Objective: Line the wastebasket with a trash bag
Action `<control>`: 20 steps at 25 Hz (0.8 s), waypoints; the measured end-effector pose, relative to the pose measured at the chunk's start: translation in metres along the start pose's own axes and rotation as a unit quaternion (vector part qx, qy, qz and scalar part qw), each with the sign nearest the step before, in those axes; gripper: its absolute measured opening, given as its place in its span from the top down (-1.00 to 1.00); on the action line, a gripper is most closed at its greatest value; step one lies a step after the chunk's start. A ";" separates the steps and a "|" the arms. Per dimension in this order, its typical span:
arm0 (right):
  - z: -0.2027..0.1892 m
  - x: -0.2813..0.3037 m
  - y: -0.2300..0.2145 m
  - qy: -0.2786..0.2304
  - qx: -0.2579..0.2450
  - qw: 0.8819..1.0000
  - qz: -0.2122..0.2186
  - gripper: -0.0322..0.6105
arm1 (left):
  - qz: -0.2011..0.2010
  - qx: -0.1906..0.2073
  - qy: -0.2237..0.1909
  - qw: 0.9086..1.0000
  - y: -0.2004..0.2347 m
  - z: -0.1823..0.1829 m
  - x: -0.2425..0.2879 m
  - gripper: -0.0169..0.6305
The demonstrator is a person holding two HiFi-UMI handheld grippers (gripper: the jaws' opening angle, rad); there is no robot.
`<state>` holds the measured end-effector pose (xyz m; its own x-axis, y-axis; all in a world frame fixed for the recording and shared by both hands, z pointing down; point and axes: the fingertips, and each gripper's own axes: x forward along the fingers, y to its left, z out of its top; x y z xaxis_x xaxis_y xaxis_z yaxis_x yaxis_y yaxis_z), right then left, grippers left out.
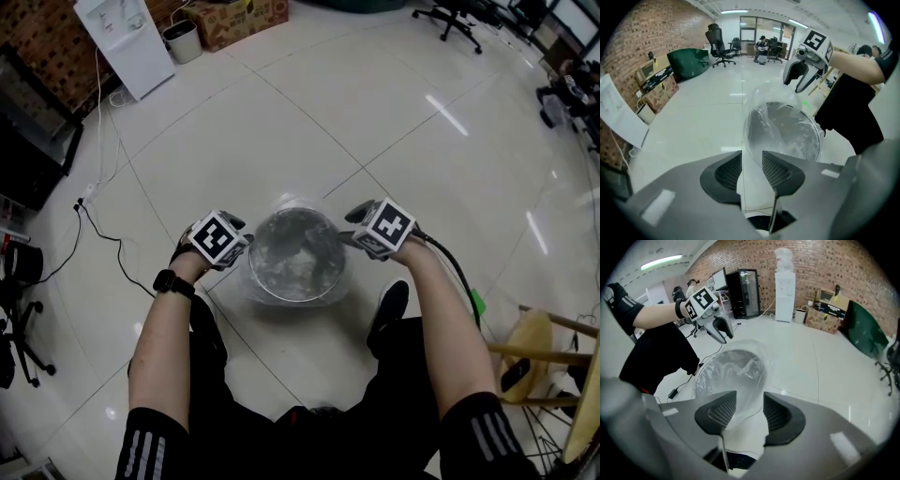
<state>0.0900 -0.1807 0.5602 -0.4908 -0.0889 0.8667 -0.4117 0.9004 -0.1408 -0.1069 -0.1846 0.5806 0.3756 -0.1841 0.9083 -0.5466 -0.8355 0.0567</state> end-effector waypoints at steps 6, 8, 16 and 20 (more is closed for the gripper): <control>-0.017 0.032 0.001 0.050 -0.015 0.998 0.029 0.42 | -0.005 0.008 0.025 1.000 0.005 0.000 0.021 0.82; -0.026 0.038 -0.009 0.077 -0.038 0.996 0.003 0.73 | 0.002 0.013 0.030 0.999 0.010 0.001 0.027 0.97; -0.017 0.040 -0.042 0.088 -0.016 0.996 -0.026 0.88 | -0.006 0.000 -0.002 1.000 0.025 0.017 0.019 0.91; -0.015 0.042 -0.044 0.098 -0.023 0.995 -0.022 0.88 | -0.090 -0.038 0.003 0.995 0.010 0.009 0.016 0.37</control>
<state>0.0995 -0.2178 0.6097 -0.3127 -0.0474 0.9487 -0.3922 0.9161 -0.0835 -0.1002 -0.2005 0.5921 0.4691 -0.0319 0.8826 -0.5253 -0.8134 0.2498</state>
